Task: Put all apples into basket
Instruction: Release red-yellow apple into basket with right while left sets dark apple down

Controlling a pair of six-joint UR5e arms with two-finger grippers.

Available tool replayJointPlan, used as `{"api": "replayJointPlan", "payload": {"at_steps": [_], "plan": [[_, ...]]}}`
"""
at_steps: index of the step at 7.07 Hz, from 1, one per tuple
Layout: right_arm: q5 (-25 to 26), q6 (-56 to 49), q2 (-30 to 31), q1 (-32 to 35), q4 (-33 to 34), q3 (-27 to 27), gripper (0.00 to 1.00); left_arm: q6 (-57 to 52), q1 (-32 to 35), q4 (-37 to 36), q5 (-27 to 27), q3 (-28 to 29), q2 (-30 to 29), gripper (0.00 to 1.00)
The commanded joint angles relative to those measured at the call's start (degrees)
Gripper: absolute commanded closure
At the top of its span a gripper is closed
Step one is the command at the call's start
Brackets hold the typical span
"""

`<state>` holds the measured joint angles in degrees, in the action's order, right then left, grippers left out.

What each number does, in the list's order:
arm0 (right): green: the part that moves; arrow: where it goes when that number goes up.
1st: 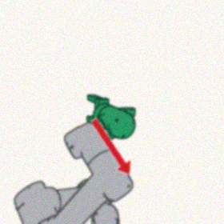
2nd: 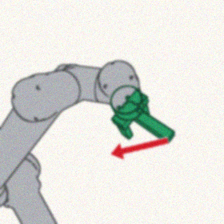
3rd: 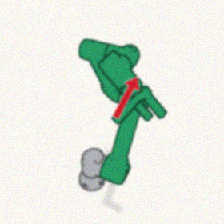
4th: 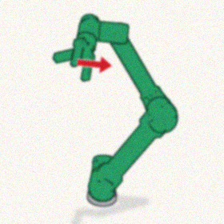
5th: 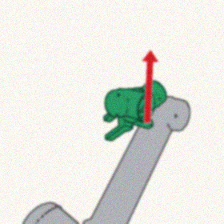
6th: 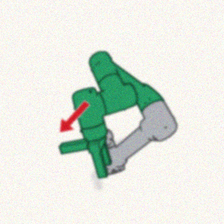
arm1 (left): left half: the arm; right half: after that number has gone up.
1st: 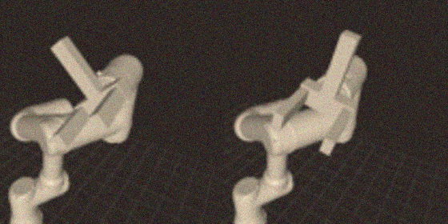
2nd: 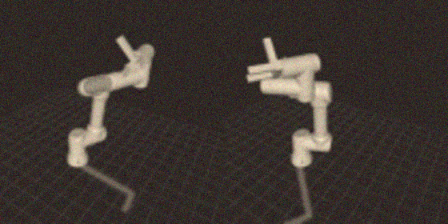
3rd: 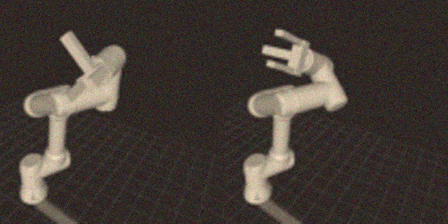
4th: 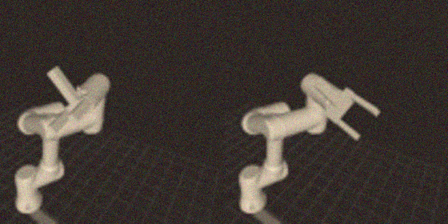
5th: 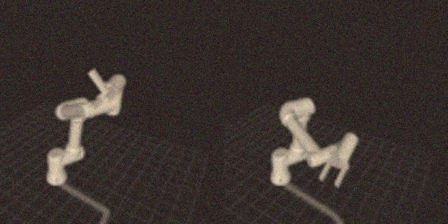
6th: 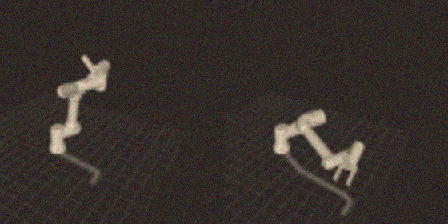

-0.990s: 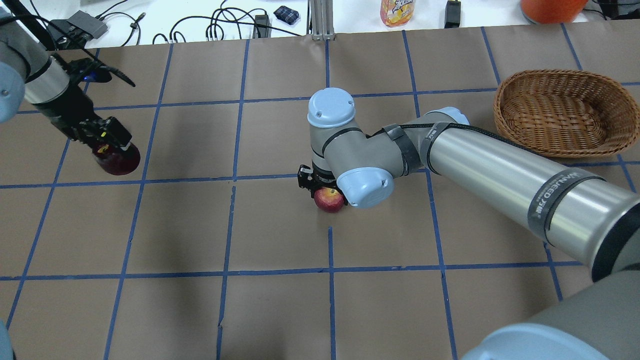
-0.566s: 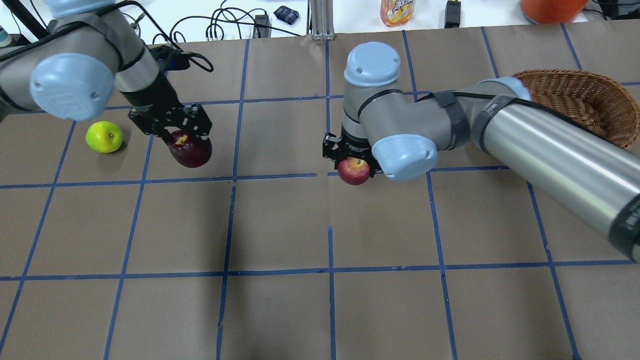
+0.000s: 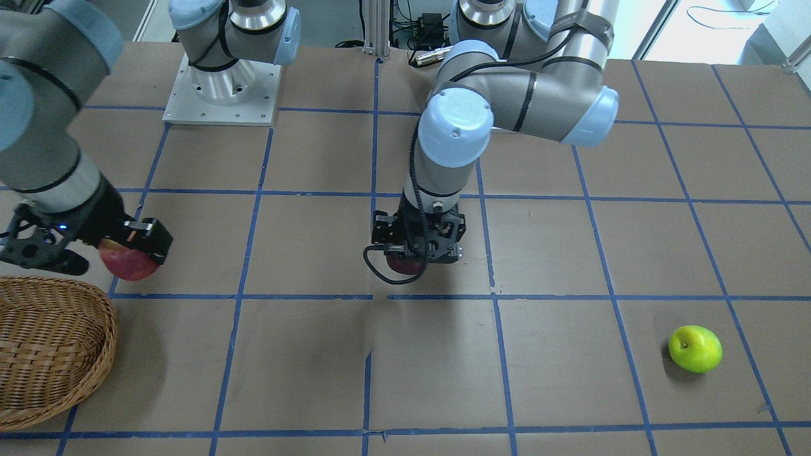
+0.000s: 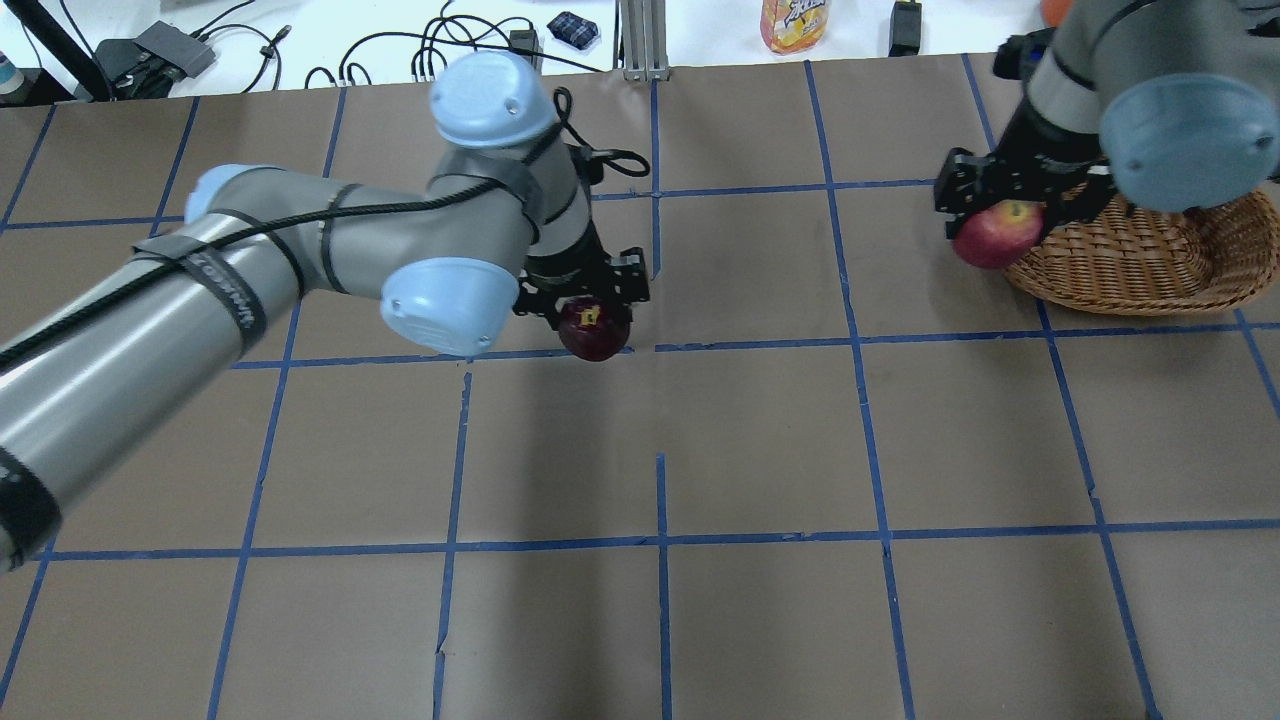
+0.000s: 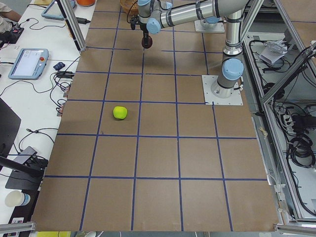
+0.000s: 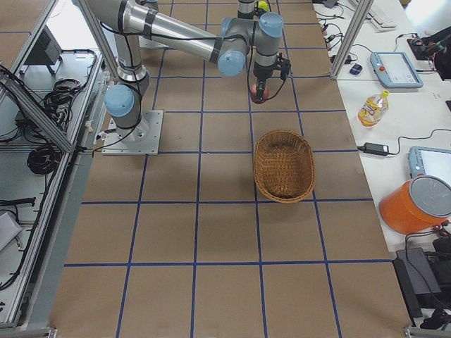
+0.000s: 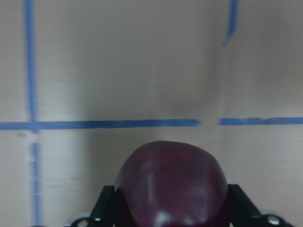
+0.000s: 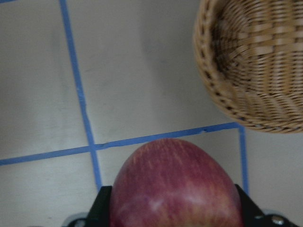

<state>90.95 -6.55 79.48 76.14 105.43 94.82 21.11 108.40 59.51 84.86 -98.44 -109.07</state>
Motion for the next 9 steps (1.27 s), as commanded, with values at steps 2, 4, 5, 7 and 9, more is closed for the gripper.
{"api": "replayJointPlan", "payload": {"at_steps": [2, 4, 5, 7, 9], "plan": [[1.9, -17.6, -6.4, -8.7, 9.9, -2.4, 1.00, 7.0, 7.1, -6.1, 0.7, 0.0, -6.2, 0.44], [1.9, -24.1, -13.2, -11.3, 19.4, -3.7, 1.00, 6.2, 7.4, -8.1, 0.7, 0.0, -8.3, 0.00], [1.5, -25.5, -15.4, -12.3, 20.9, -4.1, 1.00, 5.6, 6.9, -8.1, 0.6, 0.6, -7.0, 0.00], [1.4, -26.0, -19.0, -12.5, 24.2, -3.9, 1.00, 1.0, 2.2, -2.8, 0.5, 3.4, -4.0, 0.00], [1.3, -26.3, -20.4, -12.9, 24.6, -4.1, 1.00, -9.9, -7.8, 12.4, 4.3, 7.2, -0.3, 0.00]]}}
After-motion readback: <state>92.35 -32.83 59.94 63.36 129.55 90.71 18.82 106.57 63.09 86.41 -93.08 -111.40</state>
